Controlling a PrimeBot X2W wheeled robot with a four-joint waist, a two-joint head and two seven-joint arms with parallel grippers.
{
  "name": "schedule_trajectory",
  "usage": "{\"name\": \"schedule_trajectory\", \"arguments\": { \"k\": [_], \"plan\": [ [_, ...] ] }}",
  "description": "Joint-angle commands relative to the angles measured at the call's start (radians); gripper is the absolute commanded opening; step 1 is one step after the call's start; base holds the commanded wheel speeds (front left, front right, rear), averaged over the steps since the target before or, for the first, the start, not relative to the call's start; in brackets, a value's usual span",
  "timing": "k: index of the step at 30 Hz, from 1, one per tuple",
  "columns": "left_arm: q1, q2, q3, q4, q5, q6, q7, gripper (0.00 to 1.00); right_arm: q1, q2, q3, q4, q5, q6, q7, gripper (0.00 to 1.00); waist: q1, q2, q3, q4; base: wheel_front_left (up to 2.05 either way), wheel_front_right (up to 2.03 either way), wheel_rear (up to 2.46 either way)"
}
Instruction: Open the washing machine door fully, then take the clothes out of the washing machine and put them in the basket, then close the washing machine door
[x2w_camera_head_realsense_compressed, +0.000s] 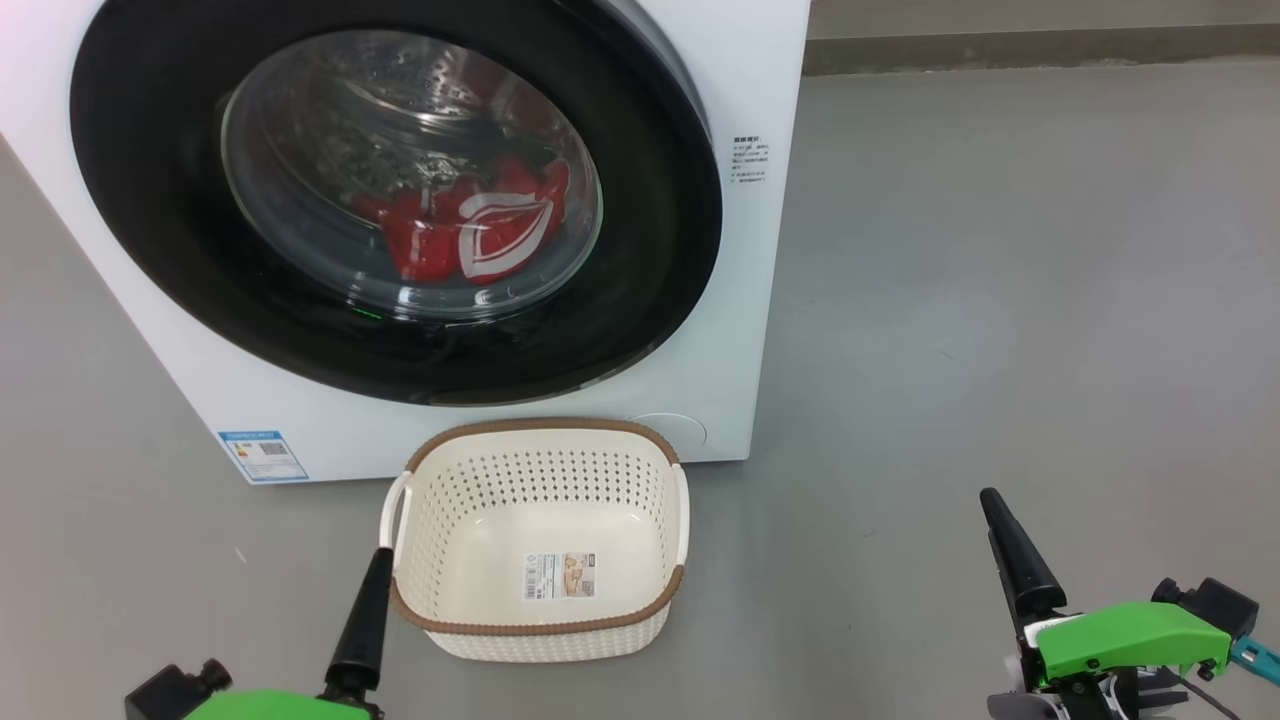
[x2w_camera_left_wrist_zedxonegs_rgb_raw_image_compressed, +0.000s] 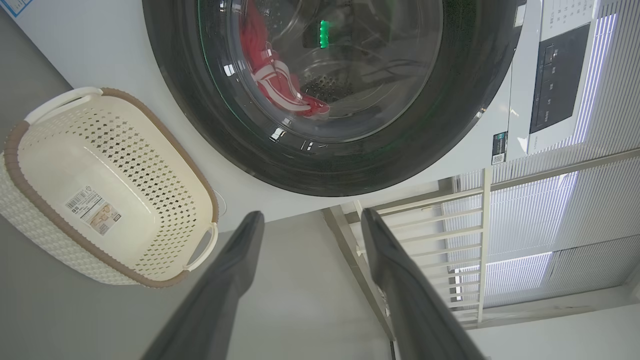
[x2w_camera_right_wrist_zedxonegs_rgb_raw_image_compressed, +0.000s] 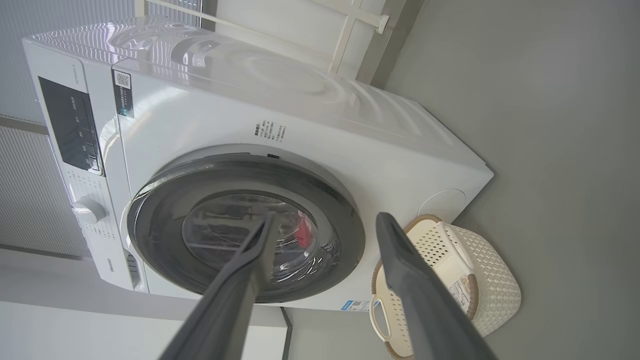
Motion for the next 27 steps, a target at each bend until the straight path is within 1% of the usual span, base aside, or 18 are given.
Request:
{"name": "schedule_trajectory", "arguments": {
  "k": [1, 11, 14, 15, 27],
  "plan": [
    [-0.049, 0.012, 0.008, -0.028, 0.024, -0.003, -0.01, 1.0, -0.054, -0.014, 0.009, -0.018, -0.023, 0.0, -0.009, 1.0, -0.0002, -0.0001, 0.0, 0.0, 0.0, 0.0, 0.0],
    [-0.072, 0.012, -0.005, -0.035, 0.206, -0.003, -0.04, 1.0, -0.077, -0.006, -0.009, -0.009, -0.212, 0.0, -0.039, 1.0, -0.0002, -0.0001, -0.003, -0.002, 0.0, 0.0, 0.0],
    [-0.077, 0.012, -0.004, -0.043, 0.25, 0.0, -0.049, 1.0, -0.083, -0.004, -0.013, -0.011, -0.266, 0.0, -0.048, 1.0, -0.0002, -0.0001, -0.002, -0.003, 0.0, 0.0, 0.0],
    [-0.082, 0.012, -0.005, -0.051, 0.278, 0.005, -0.055, 1.0, -0.086, -0.004, -0.014, -0.013, -0.301, 0.0, -0.054, 1.0, -0.0002, -0.0001, -0.002, -0.004, 0.0, 0.0, 0.0],
    [-0.106, 0.014, -0.039, -0.056, 0.474, 0.02, -0.09, 1.0, -0.107, -0.007, 0.005, -0.023, -0.486, 0.0, -0.089, 1.0, -0.0002, -0.0001, -0.004, -0.005, 0.0, 0.0, 0.0]
  ]
}}
